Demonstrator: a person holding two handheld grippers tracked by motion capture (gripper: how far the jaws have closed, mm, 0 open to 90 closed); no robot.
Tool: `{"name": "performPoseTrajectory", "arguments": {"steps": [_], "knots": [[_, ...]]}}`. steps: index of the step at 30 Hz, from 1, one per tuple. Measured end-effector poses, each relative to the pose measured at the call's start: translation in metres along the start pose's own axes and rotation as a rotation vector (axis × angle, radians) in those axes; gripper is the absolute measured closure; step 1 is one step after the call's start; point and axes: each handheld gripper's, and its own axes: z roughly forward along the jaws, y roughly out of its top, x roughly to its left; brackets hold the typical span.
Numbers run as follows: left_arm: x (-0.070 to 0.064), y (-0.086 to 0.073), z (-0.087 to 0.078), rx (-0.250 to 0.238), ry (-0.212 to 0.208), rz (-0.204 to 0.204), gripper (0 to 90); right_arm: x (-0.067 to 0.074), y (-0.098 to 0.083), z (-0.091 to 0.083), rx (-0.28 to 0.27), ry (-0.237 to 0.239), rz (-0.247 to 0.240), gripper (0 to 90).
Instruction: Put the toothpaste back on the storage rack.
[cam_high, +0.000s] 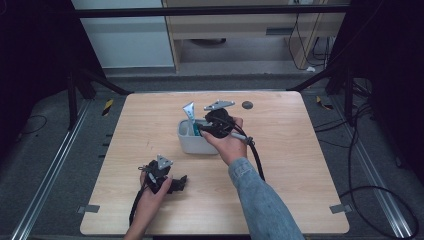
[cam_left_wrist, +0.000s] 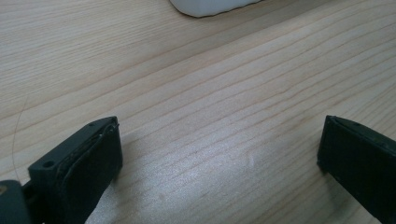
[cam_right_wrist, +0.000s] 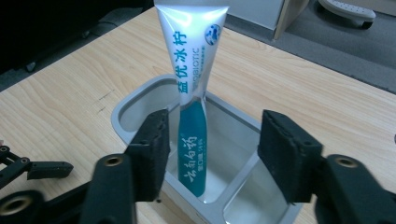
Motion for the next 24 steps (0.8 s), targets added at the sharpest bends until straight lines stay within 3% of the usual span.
{"name": "performPoseTrajectory", "arguments": {"steps": [8, 15, 18, 24], "knots": [[-0.001, 0.0, 0.0, 0.0, -0.002, 0.003, 0.0, -0.008, 0.0, -0.012, -0.021, 0.005, -0.006, 21.8], [-0.001, 0.0, 0.0, 0.001, -0.004, 0.005, 0.0, -0.013, -0.003, -0.023, 0.031, 0.002, -0.037, 10.4], [-0.001, 0.0, 0.0, 0.0, -0.004, 0.004, 0.0, -0.017, -0.007, -0.03, 0.032, -0.007, -0.065, 8.7], [-0.001, 0.0, 0.0, 0.0, -0.004, 0.004, 0.0, -0.036, -0.021, -0.049, 0.023, -0.035, -0.056, 8.9]]}}
